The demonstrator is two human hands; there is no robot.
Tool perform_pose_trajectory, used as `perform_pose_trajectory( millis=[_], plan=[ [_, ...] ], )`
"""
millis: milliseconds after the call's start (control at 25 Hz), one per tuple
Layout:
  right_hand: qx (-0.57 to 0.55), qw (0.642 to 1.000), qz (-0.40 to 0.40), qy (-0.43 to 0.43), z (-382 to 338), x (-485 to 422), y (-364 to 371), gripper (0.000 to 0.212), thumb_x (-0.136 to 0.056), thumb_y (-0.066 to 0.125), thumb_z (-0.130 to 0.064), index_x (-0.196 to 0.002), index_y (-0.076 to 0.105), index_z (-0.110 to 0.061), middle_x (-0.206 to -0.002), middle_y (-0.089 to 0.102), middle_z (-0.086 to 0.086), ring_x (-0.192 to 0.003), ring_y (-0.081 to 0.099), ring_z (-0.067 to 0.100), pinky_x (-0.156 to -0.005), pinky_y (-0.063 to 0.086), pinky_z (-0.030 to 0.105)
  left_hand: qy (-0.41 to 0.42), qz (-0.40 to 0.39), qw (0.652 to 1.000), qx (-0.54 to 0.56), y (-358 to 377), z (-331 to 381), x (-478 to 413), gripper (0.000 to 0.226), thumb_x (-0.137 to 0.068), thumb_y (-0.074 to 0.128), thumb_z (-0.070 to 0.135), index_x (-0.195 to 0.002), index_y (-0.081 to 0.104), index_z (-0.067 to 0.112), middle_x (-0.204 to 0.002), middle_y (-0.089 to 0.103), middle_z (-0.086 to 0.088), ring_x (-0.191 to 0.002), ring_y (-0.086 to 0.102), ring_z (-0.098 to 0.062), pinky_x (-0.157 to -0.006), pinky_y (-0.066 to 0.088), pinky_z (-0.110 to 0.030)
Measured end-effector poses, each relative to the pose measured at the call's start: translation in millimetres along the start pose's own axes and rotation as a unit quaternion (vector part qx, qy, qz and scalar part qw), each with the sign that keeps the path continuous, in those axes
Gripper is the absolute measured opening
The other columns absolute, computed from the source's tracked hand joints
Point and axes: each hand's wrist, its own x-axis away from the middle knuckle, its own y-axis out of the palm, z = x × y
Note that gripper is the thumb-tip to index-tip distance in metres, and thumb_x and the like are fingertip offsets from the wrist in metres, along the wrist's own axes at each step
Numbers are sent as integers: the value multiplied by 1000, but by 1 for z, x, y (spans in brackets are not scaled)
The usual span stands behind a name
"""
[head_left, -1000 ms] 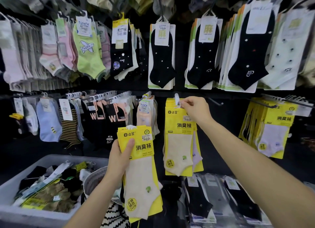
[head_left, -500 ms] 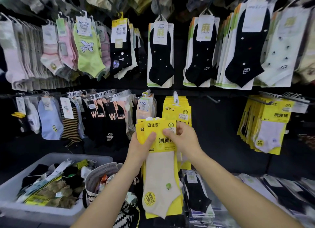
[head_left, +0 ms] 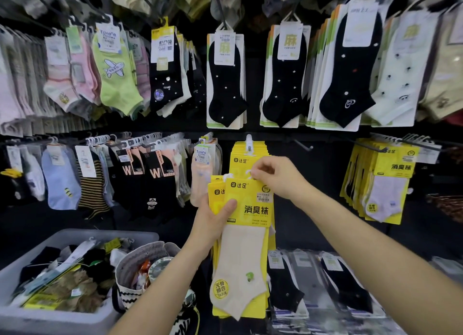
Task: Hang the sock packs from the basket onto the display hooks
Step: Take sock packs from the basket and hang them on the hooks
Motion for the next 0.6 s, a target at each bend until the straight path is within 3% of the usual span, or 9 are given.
perform_pose_trajectory(
  millis=[80,160,360,520,600],
  plan=[
    [-11,1000,2,13,-1,-9,-5,12,-87,64,-18,-75,66,-19,-78,64,-4,-77,58,9,-70,49,24,-1,-1,1000,10,2,-1,-1,20,-73,61,43,-91,59,53,-100,71,9,-95,68,-14,-78,56,-30],
    [-1,1000,10,28,-1,-20,-5,14,-88,62,-18,-75,66,-17,-85,69,5,-83,62,18,-79,51,33,0,6,1000,9,2,-2,-3,17,-75,56,46,-89,61,54,-94,72,15,-91,68,-8,-74,55,-23],
    [46,989,127,53,1,-53,-9,13,-90,56,-20,-81,65,-14,-86,69,6,-73,58,15,-70,51,32,-25,77,997,-4,-20,-18,-7,34,-88,55,32,-112,61,9,-99,72,-5,-83,71,-13,-63,53,-19],
    [79,985,145,43,5,-65,0,16,-90,54,-23,-83,63,-13,-82,67,4,-75,62,20,-73,53,40,-46,122,991,-22,-51,-33,-2,33,-89,56,32,-110,59,7,-100,71,-7,-84,70,-16,-62,55,-23],
    [95,983,151,40,8,-69,6,16,-90,52,-23,-80,61,-15,-82,66,1,-67,57,15,-66,52,38,-51,142,988,-25,-63,-38,0,35,-89,57,34,-112,57,8,-103,70,-6,-86,70,-16,-63,54,-23]
  ],
)
